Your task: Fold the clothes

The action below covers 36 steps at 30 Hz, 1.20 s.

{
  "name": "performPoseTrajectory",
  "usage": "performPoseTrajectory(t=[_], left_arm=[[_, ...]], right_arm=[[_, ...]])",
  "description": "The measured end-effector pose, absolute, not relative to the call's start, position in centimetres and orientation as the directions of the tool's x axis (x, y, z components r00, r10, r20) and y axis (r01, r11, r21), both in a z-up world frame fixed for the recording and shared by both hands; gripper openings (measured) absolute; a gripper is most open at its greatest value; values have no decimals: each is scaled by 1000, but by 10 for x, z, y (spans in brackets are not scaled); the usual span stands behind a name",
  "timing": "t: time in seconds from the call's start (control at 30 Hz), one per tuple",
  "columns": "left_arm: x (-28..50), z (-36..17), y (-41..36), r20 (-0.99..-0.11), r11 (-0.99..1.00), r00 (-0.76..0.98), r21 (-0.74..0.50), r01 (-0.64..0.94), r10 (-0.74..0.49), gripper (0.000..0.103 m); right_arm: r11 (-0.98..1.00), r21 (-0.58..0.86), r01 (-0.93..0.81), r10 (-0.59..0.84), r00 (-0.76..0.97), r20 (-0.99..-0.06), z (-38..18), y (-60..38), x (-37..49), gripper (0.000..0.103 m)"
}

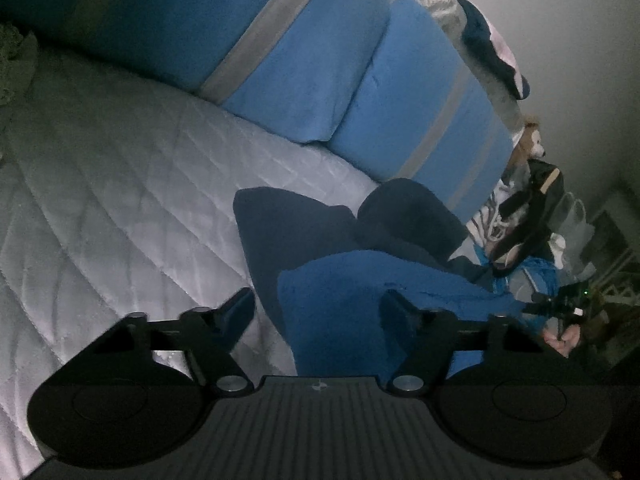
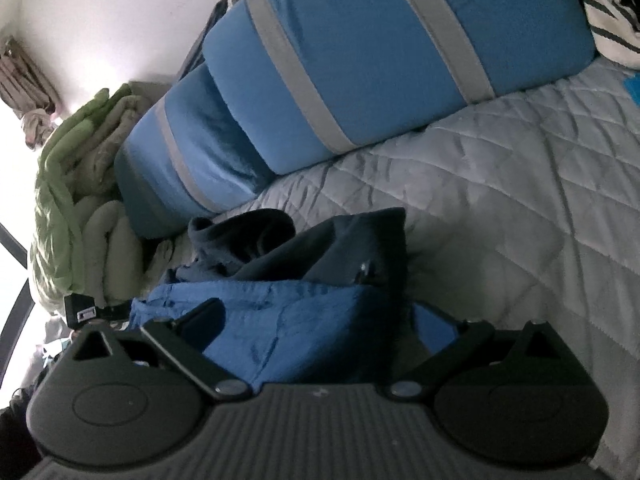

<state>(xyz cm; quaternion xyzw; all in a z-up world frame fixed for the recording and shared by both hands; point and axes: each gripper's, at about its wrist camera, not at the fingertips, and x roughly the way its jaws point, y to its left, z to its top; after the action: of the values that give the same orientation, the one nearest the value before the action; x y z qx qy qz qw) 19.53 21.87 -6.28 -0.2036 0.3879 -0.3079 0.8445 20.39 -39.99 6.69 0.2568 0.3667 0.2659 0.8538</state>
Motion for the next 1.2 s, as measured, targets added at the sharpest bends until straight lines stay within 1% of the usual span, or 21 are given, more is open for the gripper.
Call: performPoseTrajectory(t=[0.07,0.13,0.27,0.3,0.33,0.37,0.4,0.43,0.47,0.5,0.53,0.67,0.77,0.97,1.1,1.2], left_arm=[[196,-64,218,-530,726,508,-584,362,-679,60],[196,-65,219,-522,717,504,-595,364,-688,58],[196,-68,216,-521,713,500,-602,360,-692,58],[196,-68,215,-522,713,499,-602,359,-692,58],[196,-69,213,-523,713,498,-603,359,-692,55],[196,-69,212,-521,712,499,-603,360,-693,46],[196,-69,211,-519,711,500,-603,361,-694,43],[194,-67,211,-512,713,509,-599,366,-692,33],[192,-65,211,-504,714,521,-592,373,-689,28],[190,-62,211,-494,715,531,-586,382,-689,23],[188,-60,212,-484,714,539,-581,391,-689,21],[179,-49,210,-461,722,567,-542,429,-683,19],[170,-34,213,-401,701,589,-536,470,-701,18],[155,-7,221,-266,650,623,-535,539,-736,18],[152,6,223,-204,636,645,-533,558,-737,18],[152,12,223,-172,645,672,-523,557,-720,18]], right_arm=[[731,629,-264,638,591,-494,64,-400,205,93],[740,614,-275,634,591,-499,64,-400,204,85],[756,593,-278,621,588,-517,62,-397,203,76],[761,588,-275,617,588,-523,61,-396,203,72],[766,583,-273,612,587,-530,60,-395,204,65],[770,578,-270,608,586,-536,60,-394,204,61],[775,573,-268,603,586,-542,59,-393,204,46],[782,560,-273,596,588,-546,60,-391,203,34],[789,545,-283,590,596,-545,61,-389,202,30],[791,536,-295,589,603,-538,64,-388,200,20],[791,531,-303,589,610,-529,66,-388,199,18],[800,507,-320,580,630,-517,72,-388,195,16],[798,497,-342,584,643,-496,80,-388,190,14],[766,512,-390,609,696,-381,105,-395,178,13],[748,503,-433,617,732,-289,124,-398,171,13],[746,498,-441,611,751,-250,133,-398,173,12]])
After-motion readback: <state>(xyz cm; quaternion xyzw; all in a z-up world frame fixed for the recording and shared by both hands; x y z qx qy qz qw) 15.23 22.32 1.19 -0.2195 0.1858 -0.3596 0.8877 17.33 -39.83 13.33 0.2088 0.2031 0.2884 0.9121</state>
